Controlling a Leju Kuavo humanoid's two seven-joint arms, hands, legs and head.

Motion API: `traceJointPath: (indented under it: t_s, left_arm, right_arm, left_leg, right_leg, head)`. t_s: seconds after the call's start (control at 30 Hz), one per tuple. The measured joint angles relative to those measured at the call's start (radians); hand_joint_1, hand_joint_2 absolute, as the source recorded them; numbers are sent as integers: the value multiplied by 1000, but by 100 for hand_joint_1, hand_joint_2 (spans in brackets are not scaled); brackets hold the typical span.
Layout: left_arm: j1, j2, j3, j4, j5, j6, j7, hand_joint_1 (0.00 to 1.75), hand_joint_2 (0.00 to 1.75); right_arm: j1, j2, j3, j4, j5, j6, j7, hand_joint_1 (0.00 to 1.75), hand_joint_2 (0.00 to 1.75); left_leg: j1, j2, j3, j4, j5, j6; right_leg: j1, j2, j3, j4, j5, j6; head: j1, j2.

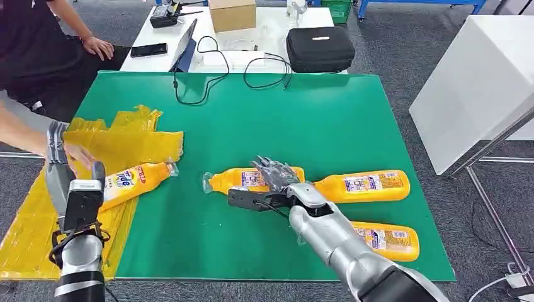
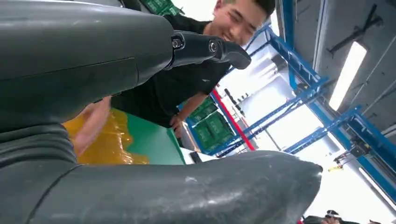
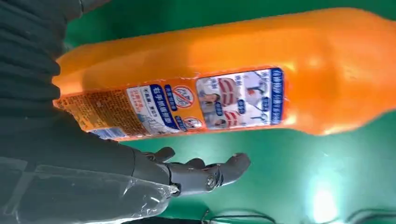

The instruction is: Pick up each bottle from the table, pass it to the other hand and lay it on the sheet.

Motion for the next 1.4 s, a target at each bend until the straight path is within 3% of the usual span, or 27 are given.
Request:
traceJointPath:
  t_s: [0.7, 0.73, 0.77, 1.4]
  left_arm:
    - [26, -1, 33, -23, 42, -45, -12, 0, 0]
    - [25, -1, 34, -24, 44, -48, -13, 0, 0]
    - [25, -1, 35, -25, 48, -52, -13, 0, 0]
    - [21, -2, 39, -27, 63, -61, -11, 0, 0]
  right_arm:
    - [-65, -16, 50, 106, 131, 77, 111, 0, 175]
    - [-65, -16, 50, 111, 132, 85, 111, 133, 175]
    - [-65, -16, 50, 115, 133, 93, 111, 173, 175]
    - [-71, -16, 50, 153, 108, 105, 88, 175, 175]
  left_leg:
    - [0, 0, 0, 0, 0, 0]
    - [0, 0, 0, 0, 0, 0]
    - [0, 0, 0, 0, 0, 0]
    - [0, 1, 4, 0, 0, 0]
  right_leg:
    - [0, 0, 0, 0, 0, 0]
    - [0, 0, 0, 0, 0, 0]
    - [0, 0, 0, 0, 0, 0]
    - [0, 1, 3, 0, 0, 0]
  head:
    - [0, 0]
    - [0, 0]
    - [0, 0]
    - [0, 0]
